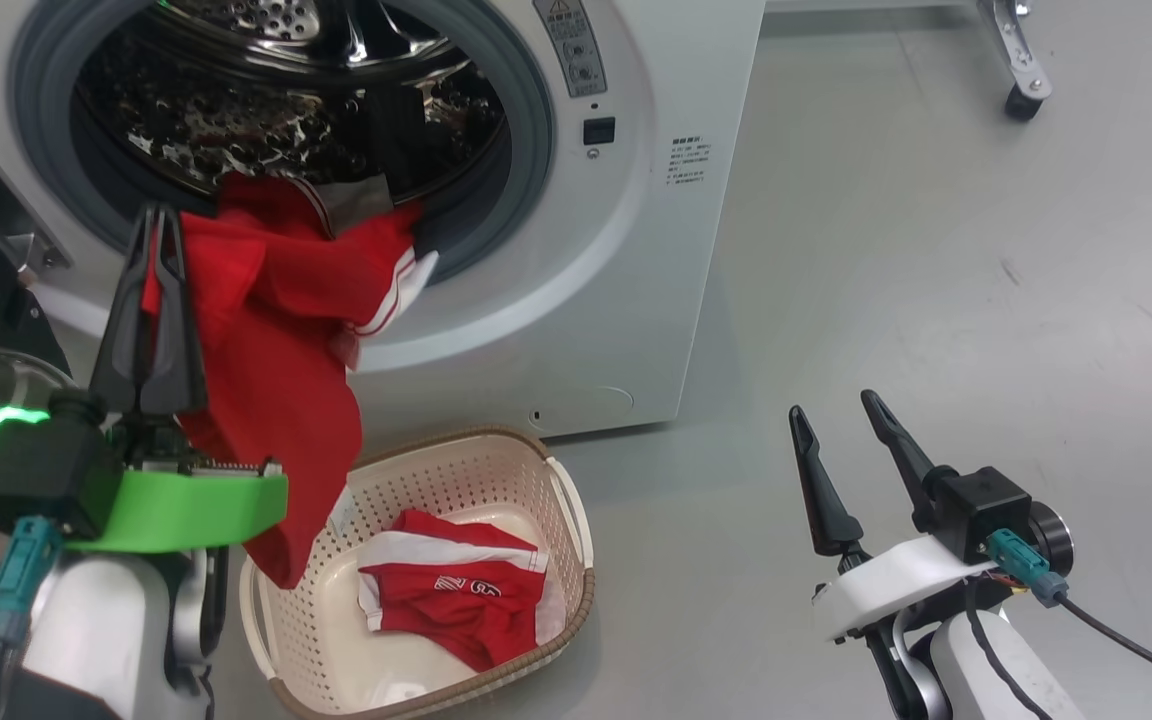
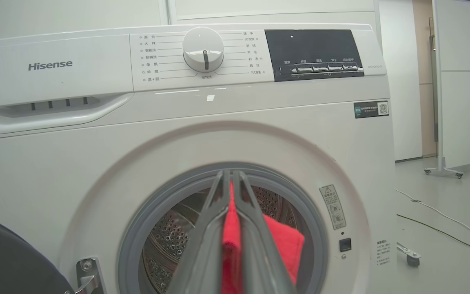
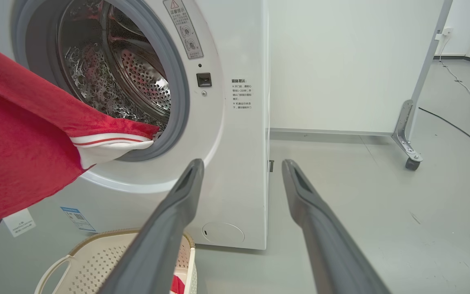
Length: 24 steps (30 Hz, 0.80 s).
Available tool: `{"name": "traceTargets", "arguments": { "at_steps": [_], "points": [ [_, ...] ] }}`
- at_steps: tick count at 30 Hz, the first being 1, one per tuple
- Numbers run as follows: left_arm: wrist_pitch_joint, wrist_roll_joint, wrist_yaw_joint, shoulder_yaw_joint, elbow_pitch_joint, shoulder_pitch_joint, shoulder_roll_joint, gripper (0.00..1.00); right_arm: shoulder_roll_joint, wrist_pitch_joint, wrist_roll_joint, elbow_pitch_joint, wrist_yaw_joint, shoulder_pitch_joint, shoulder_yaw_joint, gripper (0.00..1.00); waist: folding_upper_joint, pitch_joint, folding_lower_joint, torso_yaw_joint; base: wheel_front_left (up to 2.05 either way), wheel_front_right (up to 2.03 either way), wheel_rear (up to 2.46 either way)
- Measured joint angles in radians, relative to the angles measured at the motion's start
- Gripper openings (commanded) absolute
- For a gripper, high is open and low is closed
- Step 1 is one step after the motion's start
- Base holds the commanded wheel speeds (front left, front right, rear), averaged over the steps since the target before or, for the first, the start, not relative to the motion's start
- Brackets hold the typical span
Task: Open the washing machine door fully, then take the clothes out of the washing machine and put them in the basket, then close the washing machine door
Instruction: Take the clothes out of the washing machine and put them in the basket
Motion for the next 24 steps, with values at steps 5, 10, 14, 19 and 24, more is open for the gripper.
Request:
{"name": "traceTargets", "arguments": {
  "at_steps": [5, 10, 14, 19, 24],
  "points": [
    [0.011, 0.0, 0.002, 0.001, -0.024, 0.07, -0.015, 0.0, 0.0, 0.0, 0.0, 0.0, 0.009, 0.019, 0.008, 1.0, 0.0, -0.03, 0.0, -0.004, 0.0, 0.0, 0.0],
    [0.041, -0.002, 0.005, -0.006, -0.026, 0.149, -0.038, 0.0, 0.0, 0.0, -0.008, -0.007, 0.009, 0.023, 0.0, 1.0, 0.0, -0.036, 0.0, -0.013, 0.0, 0.0, 0.0],
    [0.061, -0.011, 0.006, -0.014, -0.014, 0.216, -0.049, 0.0, 0.001, 0.0, -0.008, -0.022, 0.009, 0.024, 0.002, 1.0, 0.0, -0.023, 0.0, -0.019, 0.0, 0.0, 0.0],
    [0.074, -0.018, 0.006, -0.035, 0.017, 0.255, -0.057, 0.0, 0.001, 0.0, -0.01, -0.042, 0.009, 0.024, 0.002, 1.0, 0.0, 0.002, 0.0, -0.025, 0.0, 0.0, 0.0],
    [0.074, -0.037, 0.007, -0.053, 0.074, 0.272, -0.061, 0.0, 0.001, 0.0, -0.016, -0.073, 0.008, 0.017, 0.002, 1.0, 0.0, 0.049, 0.0, -0.034, 0.0, 0.0, 0.0]
  ]
}}
